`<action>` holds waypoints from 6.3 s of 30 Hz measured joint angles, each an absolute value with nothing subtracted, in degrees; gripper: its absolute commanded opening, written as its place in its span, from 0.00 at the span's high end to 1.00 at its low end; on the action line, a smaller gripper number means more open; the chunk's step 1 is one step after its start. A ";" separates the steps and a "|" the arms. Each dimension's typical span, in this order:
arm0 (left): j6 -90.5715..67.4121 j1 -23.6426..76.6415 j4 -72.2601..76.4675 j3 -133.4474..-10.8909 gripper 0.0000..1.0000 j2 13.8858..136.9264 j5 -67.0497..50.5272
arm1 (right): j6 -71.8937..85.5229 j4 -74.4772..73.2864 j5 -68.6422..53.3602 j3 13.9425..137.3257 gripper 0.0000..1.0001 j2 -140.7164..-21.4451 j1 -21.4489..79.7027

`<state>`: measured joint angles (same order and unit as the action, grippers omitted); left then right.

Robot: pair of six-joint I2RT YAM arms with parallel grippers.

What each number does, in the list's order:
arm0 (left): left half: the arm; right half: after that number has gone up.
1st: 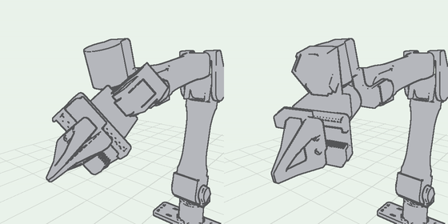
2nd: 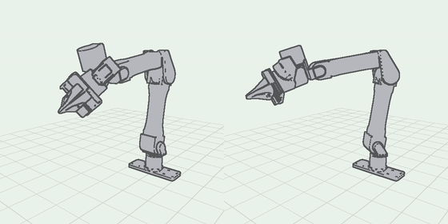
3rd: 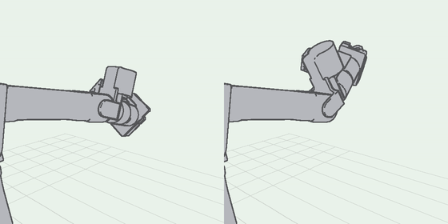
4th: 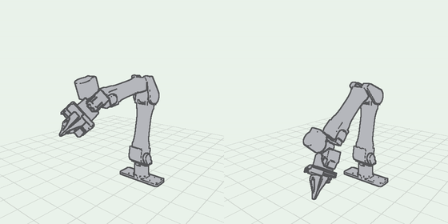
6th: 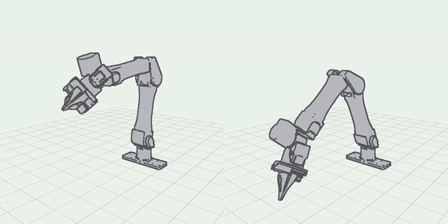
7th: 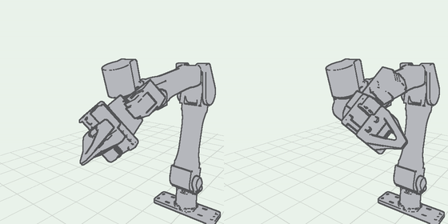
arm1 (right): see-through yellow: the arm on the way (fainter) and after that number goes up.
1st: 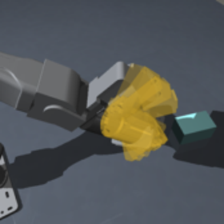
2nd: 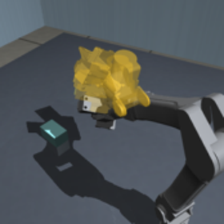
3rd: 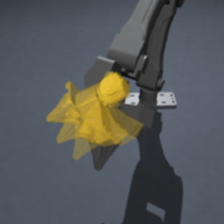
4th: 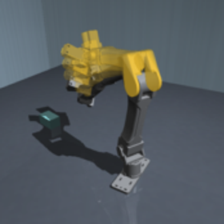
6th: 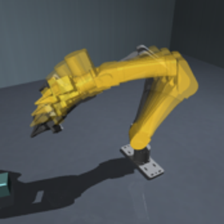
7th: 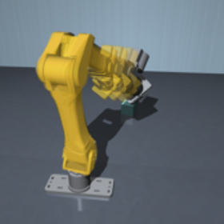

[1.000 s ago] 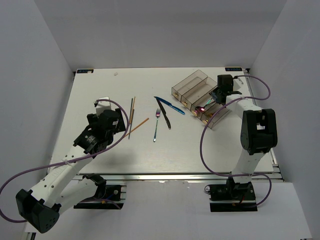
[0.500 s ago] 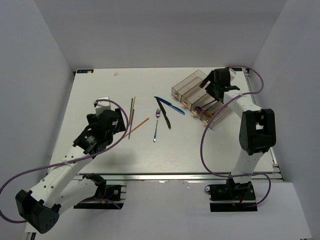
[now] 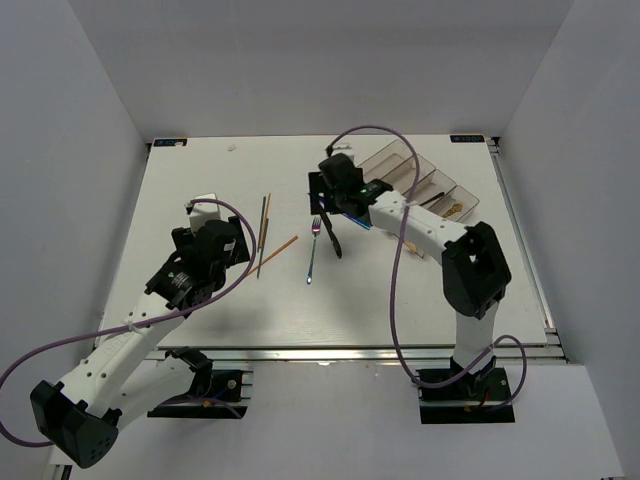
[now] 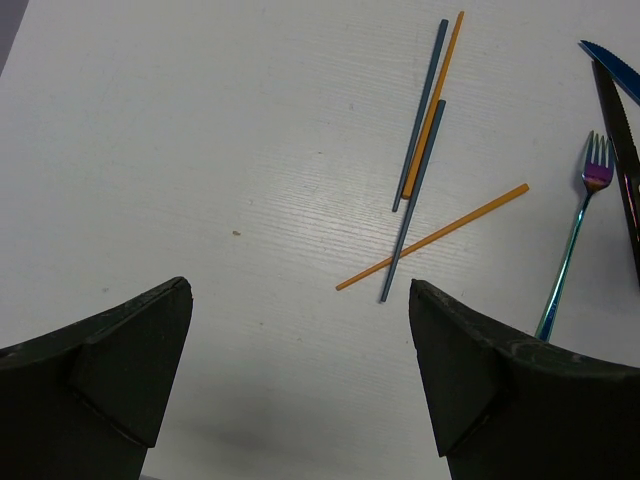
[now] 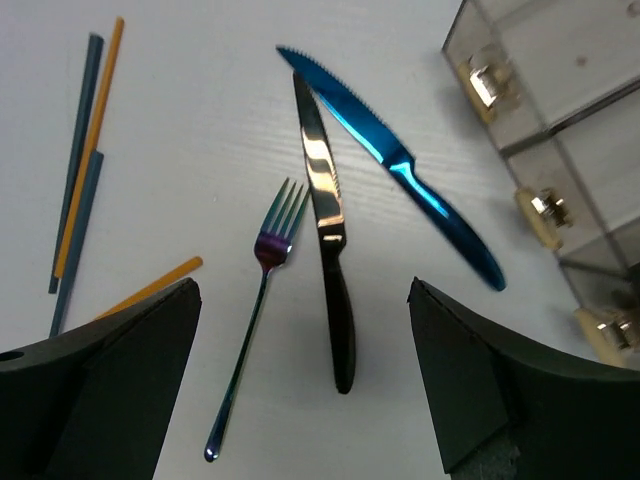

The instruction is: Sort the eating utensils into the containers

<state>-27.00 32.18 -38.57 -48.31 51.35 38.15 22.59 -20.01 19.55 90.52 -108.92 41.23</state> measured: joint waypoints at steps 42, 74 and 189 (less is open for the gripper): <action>-26.94 32.18 -38.46 -48.31 0.02 50.98 36.82 | 37.39 -25.41 28.38 98.78 0.89 -128.66 50.19; -26.94 32.18 -38.37 -48.23 0.02 50.43 36.82 | 36.27 -14.33 22.31 69.80 1.00 -91.39 13.78; -26.96 32.08 -38.44 -48.21 0.02 50.87 36.93 | 9.21 -45.06 6.57 111.18 1.00 -133.34 40.07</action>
<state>-26.96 32.08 -38.44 -48.21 50.87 36.93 9.21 -45.06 6.57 111.18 -133.34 40.07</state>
